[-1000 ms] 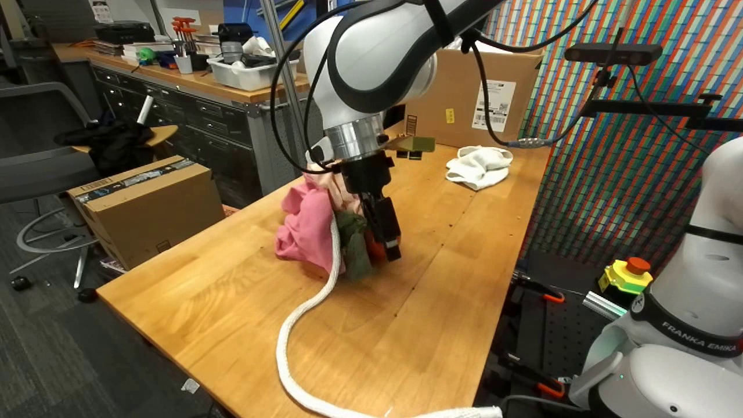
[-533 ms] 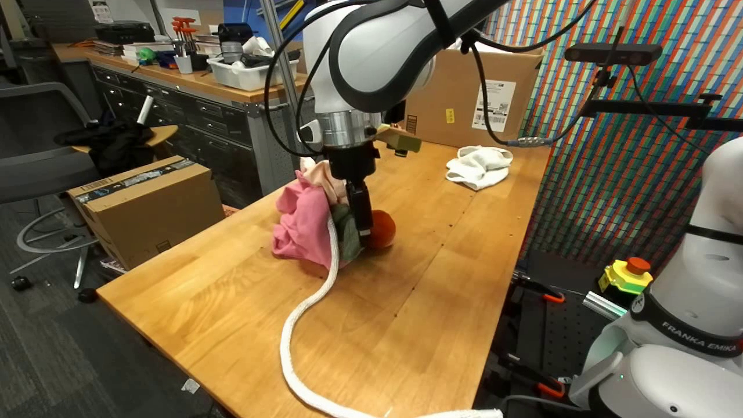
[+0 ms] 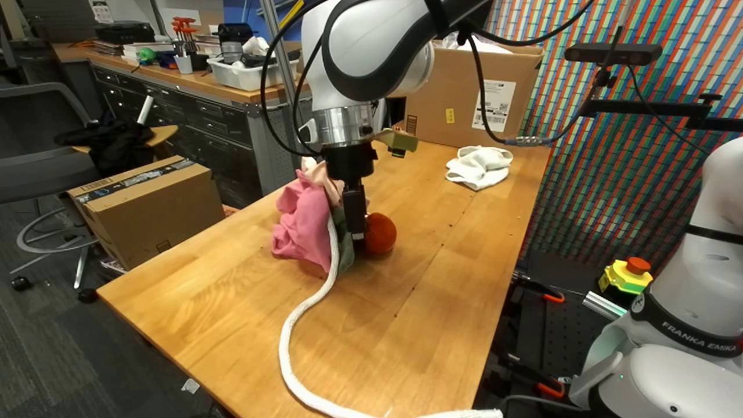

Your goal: Move the towel to the right, move the rope to the left, move the peach shirt to the right, move the radish forwards

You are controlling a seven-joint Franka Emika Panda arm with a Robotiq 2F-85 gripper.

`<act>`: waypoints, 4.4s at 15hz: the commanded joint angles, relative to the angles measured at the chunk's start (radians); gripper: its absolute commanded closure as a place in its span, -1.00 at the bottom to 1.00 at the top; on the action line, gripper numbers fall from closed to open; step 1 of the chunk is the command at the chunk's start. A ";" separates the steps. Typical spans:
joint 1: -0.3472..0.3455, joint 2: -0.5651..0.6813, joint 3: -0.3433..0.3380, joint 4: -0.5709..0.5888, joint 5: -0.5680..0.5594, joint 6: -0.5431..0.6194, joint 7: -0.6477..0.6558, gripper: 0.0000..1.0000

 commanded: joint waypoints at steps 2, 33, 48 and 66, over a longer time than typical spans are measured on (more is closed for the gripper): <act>0.011 0.004 0.024 0.000 0.072 0.053 0.101 -1.00; 0.156 0.084 0.040 -0.023 -0.090 0.302 0.686 -1.00; 0.163 0.075 -0.044 -0.077 -0.193 0.433 0.895 -1.00; 0.154 0.066 -0.029 -0.088 -0.163 0.419 0.883 0.47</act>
